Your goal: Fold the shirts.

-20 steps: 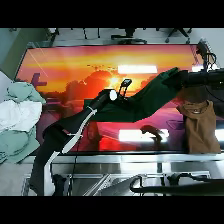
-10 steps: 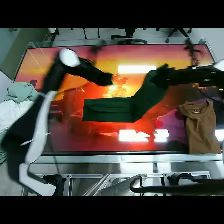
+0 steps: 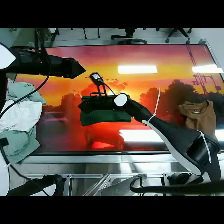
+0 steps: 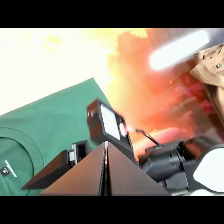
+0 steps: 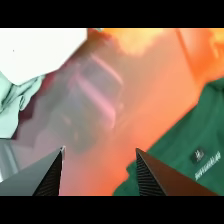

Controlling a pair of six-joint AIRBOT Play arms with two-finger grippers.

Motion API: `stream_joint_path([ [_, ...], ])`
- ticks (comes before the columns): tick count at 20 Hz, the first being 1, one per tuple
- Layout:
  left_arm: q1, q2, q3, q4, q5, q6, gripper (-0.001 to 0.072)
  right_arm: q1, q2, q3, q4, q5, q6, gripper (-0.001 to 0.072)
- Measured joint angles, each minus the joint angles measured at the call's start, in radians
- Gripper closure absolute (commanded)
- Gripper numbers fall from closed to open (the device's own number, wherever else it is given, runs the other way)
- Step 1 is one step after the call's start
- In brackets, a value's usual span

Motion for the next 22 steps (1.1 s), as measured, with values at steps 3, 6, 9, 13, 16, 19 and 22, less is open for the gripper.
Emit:
stream_joint_path([
  [3, 0.004, 0.036, -0.038, 0.003, 0.006, 0.012, 0.0692, -0.074, 0.078, 0.001, -0.060, 0.041, 0.024, 0.0219],
  [6, 0.005, 0.050, -0.052, 0.003, 0.007, 0.019, 0.0692, -0.245, 0.152, 0.001, -0.173, 0.185, 0.161, 0.0210],
  [9, 0.005, 0.055, -0.058, 0.003, 0.007, 0.020, 0.0692, -0.441, 0.175, -0.011, -0.291, 0.357, 0.303, 0.0209],
  [13, 0.005, 0.056, -0.060, 0.002, 0.007, 0.020, 0.0692, -0.597, 0.125, -0.089, -0.359, 0.510, 0.388, 0.0203],
  [16, 0.005, 0.056, -0.060, 0.002, 0.007, 0.021, 0.0692, -0.618, 0.042, -0.132, -0.363, 0.550, 0.401, 0.0200],
  [19, 0.005, 0.056, -0.060, 0.002, 0.007, 0.023, 0.0692, -0.601, -0.043, -0.148, -0.293, 0.565, 0.372, 0.0201],
  [22, 0.005, 0.056, -0.060, 0.002, 0.007, 0.023, 0.0692, -0.568, -0.110, -0.153, -0.208, 0.549, 0.334, 0.0214],
])
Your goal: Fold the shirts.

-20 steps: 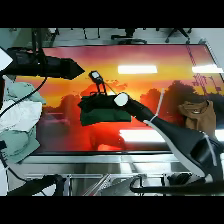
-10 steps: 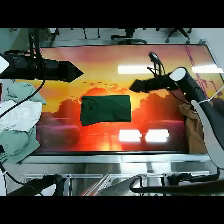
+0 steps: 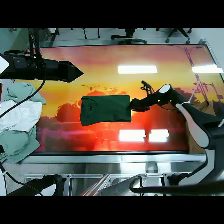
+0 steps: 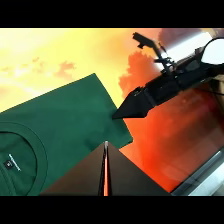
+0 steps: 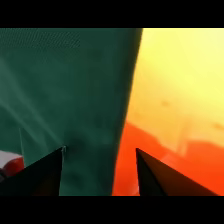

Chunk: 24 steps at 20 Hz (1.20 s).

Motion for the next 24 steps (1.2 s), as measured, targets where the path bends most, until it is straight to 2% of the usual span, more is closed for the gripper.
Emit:
stream_joint_path([
  [1, 0.000, 0.000, 0.000, 0.000, 0.000, 0.000, 0.0692, 0.010, -0.015, 0.000, 0.034, -0.007, -0.021, 0.0355],
  [2, 0.000, 0.000, 0.000, -0.001, 0.000, 0.000, 0.0692, 0.017, -0.027, -0.001, 0.063, -0.019, -0.045, 0.0583],
  [3, 0.000, 0.000, 0.000, -0.002, 0.000, 0.000, 0.0692, 0.021, -0.039, -0.002, 0.097, -0.030, -0.074, 0.0691],
  [7, 0.000, 0.000, 0.000, -0.002, -0.001, -0.001, 0.0692, -0.001, -0.029, 0.037, 0.233, -0.006, -0.165, 0.0693],
  [11, 0.000, 0.000, 0.000, 0.000, -0.010, -0.003, 0.0692, -0.119, 0.070, 0.101, 0.307, 0.027, -0.171, 0.0693],
  [17, 0.000, 0.000, -0.001, 0.000, -0.029, -0.003, 0.0692, -0.410, 0.283, 0.137, 0.352, 0.042, -0.111, 0.0692],
  [24, 0.000, 0.000, -0.001, 0.000, -0.076, 0.000, 0.0692, -0.820, 0.451, 0.141, 0.330, 0.091, 0.008, 0.0692],
])
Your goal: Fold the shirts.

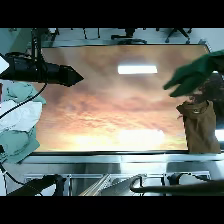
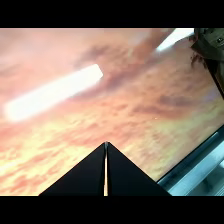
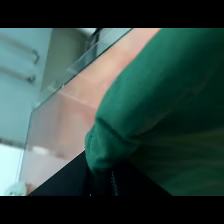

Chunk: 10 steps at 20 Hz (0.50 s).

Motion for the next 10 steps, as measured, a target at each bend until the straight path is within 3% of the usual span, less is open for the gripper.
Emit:
stream_joint_path([
  [3, -0.001, 0.000, 0.000, 0.000, -0.007, 0.000, 0.0692, -0.091, 0.055, 0.000, -0.109, 0.031, 0.077, 0.0692],
  [10, -0.001, 0.000, -0.002, 0.000, -0.030, 0.000, 0.0692, -0.117, 0.202, -0.068, -0.579, 0.102, 0.286, 0.0692],
])
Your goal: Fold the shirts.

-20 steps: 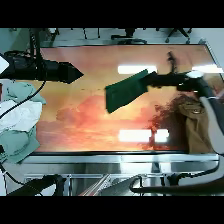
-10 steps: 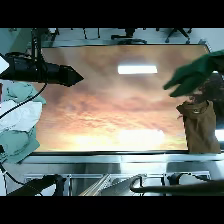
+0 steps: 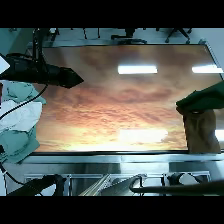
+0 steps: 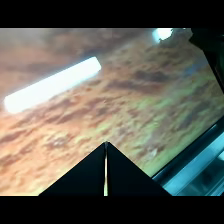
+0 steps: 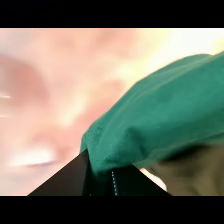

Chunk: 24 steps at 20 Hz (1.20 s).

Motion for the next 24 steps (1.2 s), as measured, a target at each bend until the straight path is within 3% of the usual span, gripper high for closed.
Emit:
stream_joint_path([
  [7, 0.000, 0.000, 0.000, 0.000, -0.010, 0.000, 0.0692, 0.006, 0.144, -0.180, -0.397, 0.076, 0.209, 0.0691],
  [8, 0.000, 0.000, 0.000, 0.000, -0.014, 0.000, 0.0692, 0.006, 0.146, -0.192, -0.424, 0.094, 0.219, 0.0639],
  [10, 0.000, 0.000, 0.000, 0.000, -0.017, 0.004, 0.0692, 0.005, 0.143, -0.206, -0.458, 0.130, 0.237, 0.0118],
  [11, 0.000, 0.000, 0.000, 0.000, -0.021, 0.005, 0.0692, 0.004, 0.139, -0.211, -0.469, 0.143, 0.243, 0.0061],
  [21, 0.000, 0.000, 0.000, 0.000, -0.025, 0.023, 0.0692, 0.003, 0.126, -0.218, -0.459, 0.143, 0.259, 0.0077],
  [22, 0.000, 0.000, 0.000, 0.000, -0.025, 0.023, 0.0692, 0.003, 0.126, -0.218, -0.436, 0.135, 0.259, 0.0157],
  [23, 0.000, 0.000, 0.000, 0.000, -0.024, 0.023, 0.0692, 0.003, 0.126, -0.218, -0.396, 0.121, 0.253, 0.0472],
  [24, 0.000, 0.000, 0.000, 0.000, -0.024, 0.023, 0.0692, 0.003, 0.125, -0.218, -0.344, 0.105, 0.238, 0.0633],
])
